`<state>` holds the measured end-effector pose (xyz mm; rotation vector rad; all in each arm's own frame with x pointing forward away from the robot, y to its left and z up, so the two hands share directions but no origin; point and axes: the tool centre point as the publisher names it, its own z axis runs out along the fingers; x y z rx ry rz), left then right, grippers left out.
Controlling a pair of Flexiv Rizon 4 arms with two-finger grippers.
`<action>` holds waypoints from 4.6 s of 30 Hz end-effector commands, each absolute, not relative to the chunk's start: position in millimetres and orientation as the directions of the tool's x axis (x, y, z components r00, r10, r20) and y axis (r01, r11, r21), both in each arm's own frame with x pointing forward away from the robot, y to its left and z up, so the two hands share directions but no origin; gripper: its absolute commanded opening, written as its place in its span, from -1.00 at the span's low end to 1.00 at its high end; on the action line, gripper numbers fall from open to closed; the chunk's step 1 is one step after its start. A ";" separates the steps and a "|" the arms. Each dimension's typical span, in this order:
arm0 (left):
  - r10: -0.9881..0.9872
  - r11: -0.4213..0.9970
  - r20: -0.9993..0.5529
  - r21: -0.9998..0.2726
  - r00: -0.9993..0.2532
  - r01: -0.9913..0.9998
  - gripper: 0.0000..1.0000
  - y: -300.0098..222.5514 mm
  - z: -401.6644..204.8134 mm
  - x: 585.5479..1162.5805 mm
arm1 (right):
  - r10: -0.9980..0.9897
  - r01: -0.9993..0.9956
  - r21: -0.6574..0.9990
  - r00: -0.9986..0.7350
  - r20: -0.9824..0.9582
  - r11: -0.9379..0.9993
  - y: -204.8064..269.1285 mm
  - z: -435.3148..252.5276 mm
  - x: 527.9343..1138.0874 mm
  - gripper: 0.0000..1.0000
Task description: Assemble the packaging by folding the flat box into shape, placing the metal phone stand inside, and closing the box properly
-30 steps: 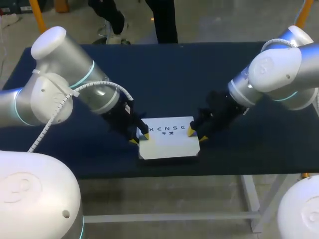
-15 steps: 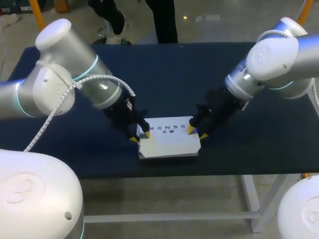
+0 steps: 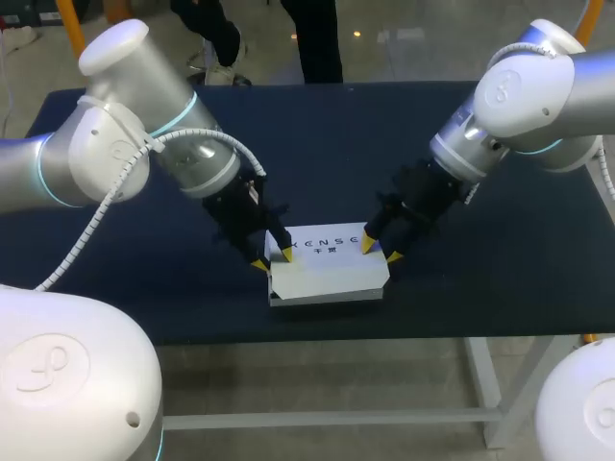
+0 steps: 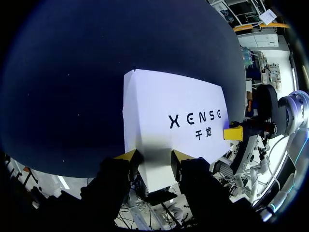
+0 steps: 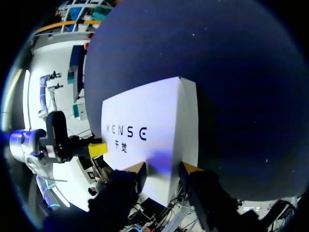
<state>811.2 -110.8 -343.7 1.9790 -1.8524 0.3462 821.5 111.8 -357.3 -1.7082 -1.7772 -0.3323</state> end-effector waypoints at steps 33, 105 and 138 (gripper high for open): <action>-0.895 -0.050 0.416 0.264 0.160 -0.963 -0.06 -119.3 -335.3 824.8 | 0.781 0.920 -0.349 0.081 0.619 0.181 117.1 -348.9 834.5 -0.04; -0.900 -0.067 0.370 0.407 0.232 -0.911 -0.12 -113.5 -319.4 839.3 | 0.780 0.848 -0.474 0.123 0.613 0.239 107.9 -331.2 845.5 0.00; -0.906 -0.040 0.354 0.475 0.232 -0.879 -0.20 -114.5 -314.7 845.6 | 0.772 0.830 -0.502 0.148 0.618 0.242 109.2 -325.8 850.5 -0.04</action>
